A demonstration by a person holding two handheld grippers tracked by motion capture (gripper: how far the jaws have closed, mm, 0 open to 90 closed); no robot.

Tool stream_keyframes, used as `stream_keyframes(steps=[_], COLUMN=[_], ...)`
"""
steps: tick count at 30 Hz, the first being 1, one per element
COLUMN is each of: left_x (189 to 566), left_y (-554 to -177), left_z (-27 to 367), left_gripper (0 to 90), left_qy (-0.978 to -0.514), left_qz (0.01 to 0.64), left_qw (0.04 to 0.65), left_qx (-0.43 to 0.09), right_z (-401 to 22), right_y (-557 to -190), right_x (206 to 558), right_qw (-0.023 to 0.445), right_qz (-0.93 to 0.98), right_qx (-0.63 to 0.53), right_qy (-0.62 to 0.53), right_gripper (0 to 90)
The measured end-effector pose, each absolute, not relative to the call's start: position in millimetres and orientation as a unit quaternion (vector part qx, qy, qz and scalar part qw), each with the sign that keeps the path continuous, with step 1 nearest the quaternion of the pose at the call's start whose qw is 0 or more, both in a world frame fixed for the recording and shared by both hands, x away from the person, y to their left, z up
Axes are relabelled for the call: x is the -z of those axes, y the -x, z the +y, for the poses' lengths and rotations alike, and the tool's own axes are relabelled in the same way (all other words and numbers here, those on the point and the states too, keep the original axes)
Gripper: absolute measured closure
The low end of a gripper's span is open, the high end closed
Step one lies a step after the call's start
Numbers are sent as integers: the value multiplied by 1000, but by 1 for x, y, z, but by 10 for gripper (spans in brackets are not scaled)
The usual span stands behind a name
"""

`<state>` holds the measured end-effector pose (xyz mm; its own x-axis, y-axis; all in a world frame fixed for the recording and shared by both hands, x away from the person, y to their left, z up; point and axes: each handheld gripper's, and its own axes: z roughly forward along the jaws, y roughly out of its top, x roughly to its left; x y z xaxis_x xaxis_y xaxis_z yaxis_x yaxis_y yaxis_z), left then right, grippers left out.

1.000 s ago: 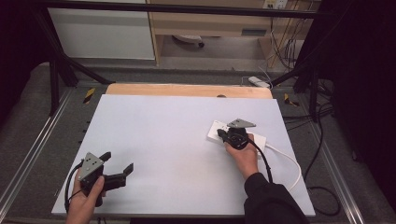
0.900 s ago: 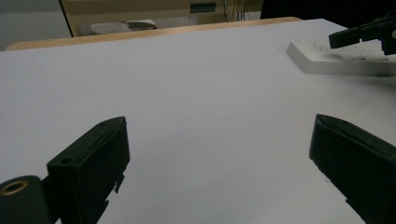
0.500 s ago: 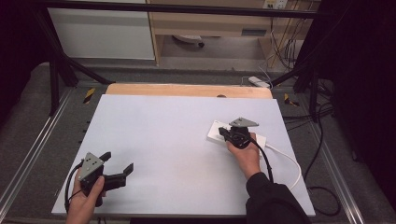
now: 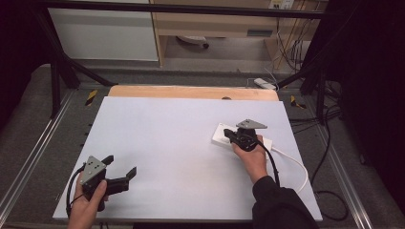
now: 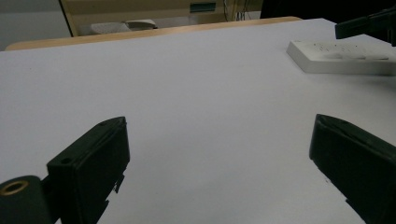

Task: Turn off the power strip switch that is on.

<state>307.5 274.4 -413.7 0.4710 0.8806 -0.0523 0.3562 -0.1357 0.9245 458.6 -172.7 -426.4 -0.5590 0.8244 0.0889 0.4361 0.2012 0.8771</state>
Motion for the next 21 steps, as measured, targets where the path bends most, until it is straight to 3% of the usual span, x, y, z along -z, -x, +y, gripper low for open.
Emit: stream_keyframes(steps=[13, 21], left_x=[414, 414], left_y=[-307, -307], left_z=[274, 274], left_gripper=[51, 52], left_qy=[-705, -705], left_qz=[439, 439], left_qw=[488, 488], left_qx=[-268, -268], right_z=[-177, -181], right_y=[-456, -455], right_x=[418, 412], right_qw=[206, 205], right_qz=[737, 732], right_qx=[-485, -494], right_qy=[-424, -422], right_gripper=[802, 685])
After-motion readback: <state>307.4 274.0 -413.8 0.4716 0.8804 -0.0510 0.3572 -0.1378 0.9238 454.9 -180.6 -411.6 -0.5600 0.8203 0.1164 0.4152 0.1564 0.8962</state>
